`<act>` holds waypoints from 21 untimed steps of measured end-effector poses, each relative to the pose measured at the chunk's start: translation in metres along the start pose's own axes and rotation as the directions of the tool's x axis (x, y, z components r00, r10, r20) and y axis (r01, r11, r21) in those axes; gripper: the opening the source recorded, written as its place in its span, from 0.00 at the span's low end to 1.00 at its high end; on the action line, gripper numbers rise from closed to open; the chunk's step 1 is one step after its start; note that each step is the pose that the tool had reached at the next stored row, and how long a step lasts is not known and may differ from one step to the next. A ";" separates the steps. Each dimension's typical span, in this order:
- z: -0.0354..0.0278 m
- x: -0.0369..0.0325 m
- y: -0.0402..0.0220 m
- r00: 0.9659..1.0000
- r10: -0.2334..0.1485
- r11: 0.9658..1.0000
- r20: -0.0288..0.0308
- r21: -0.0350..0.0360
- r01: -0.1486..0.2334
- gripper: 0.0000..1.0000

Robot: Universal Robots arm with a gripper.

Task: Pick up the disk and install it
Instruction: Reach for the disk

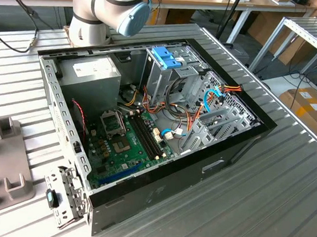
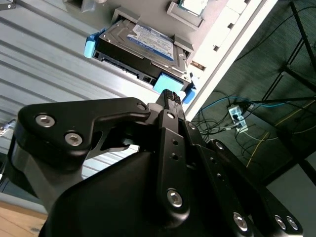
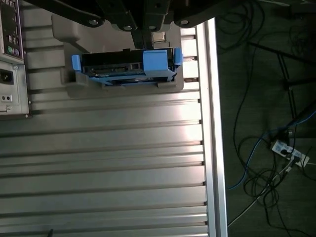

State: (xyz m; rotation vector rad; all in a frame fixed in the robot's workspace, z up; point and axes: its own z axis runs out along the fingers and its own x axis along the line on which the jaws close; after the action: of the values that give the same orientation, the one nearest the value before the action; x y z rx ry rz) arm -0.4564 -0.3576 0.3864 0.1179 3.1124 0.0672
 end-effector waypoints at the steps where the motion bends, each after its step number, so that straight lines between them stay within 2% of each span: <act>1: 0.0016 0.0000 0.0002 1.000 0.000 1.000 0.000 0.000 0.000 0.11; 7: 0.0038 0.0002 0.0003 1.000 0.000 1.000 -0.002 0.001 0.000 0.11; 12: 0.0049 0.0002 0.0002 1.000 0.001 1.000 -0.031 0.012 -0.001 0.11; 16: 0.0051 0.0001 0.0002 0.999 0.001 1.000 -0.032 0.020 -0.001 0.11; 19: 0.0062 0.0002 0.0002 1.000 0.002 1.000 -0.031 0.031 -0.001 0.11; 21: 0.0077 0.0001 0.0001 1.000 0.001 0.999 -0.031 0.036 0.000 0.11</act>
State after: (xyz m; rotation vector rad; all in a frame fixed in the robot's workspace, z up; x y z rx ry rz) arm -0.4563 -0.3572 0.3788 0.1201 3.1457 0.0139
